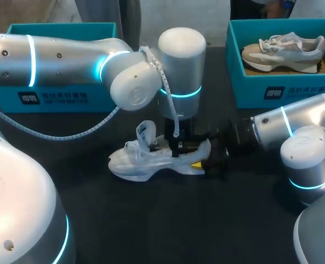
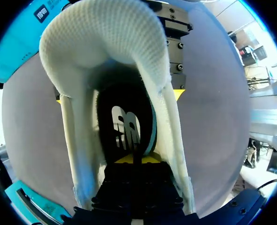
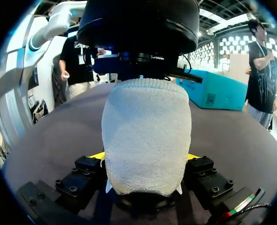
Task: Take the shoe out of the shoebox, open the shoe tongue, remove and reinsert the insole, then place the shoe into the shoebox
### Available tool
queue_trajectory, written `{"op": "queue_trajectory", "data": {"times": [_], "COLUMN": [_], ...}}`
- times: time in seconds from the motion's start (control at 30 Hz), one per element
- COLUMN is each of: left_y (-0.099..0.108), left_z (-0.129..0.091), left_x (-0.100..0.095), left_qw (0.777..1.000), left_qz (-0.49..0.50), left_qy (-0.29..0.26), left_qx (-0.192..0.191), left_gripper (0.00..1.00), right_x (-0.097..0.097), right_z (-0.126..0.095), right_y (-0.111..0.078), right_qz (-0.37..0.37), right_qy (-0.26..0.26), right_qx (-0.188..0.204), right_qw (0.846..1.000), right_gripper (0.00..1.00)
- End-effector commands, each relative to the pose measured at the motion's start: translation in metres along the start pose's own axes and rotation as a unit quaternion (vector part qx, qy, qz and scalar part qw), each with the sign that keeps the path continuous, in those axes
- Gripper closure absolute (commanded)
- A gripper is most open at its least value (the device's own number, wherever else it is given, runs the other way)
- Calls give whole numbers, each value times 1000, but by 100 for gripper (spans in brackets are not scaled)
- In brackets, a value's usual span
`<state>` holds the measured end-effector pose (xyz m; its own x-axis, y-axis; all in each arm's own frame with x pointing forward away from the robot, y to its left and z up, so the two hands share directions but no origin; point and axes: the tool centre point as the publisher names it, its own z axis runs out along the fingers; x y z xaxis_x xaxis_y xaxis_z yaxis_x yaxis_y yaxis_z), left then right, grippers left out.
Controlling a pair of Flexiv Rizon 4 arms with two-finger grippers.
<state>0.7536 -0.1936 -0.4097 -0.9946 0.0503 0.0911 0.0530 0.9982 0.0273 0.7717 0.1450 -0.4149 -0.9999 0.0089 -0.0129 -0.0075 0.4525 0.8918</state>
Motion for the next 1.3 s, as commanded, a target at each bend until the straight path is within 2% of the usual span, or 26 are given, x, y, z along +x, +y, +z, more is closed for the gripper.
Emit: {"op": "queue_trajectory", "data": {"times": [0.03,0.37,0.77,0.97,1.3], "left_y": [9,21,31,32,27], "left_z": [23,2,-27,-39,-61], "left_x": [-7,-11,-5,1,12], "left_qw": [1000,999,996,991,983], "left_qz": [-3,-14,-12,3,28], "left_qy": [-12,2,39,79,108], "left_qx": [5,33,77,106,147], "left_gripper": [100,100,100,100,100], "right_x": [0,0,0,0,0], "right_z": [0,0,0,0,0], "right_y": [2,2,2,2,2], "right_qz": [0,0,0,0,0], "right_qy": [0,0,0,0,0], "right_qx": [2,2,2,2,2], "right_qw": [1000,1000,1000,1000,1000], "right_gripper": [100,100,100,100,100]}}
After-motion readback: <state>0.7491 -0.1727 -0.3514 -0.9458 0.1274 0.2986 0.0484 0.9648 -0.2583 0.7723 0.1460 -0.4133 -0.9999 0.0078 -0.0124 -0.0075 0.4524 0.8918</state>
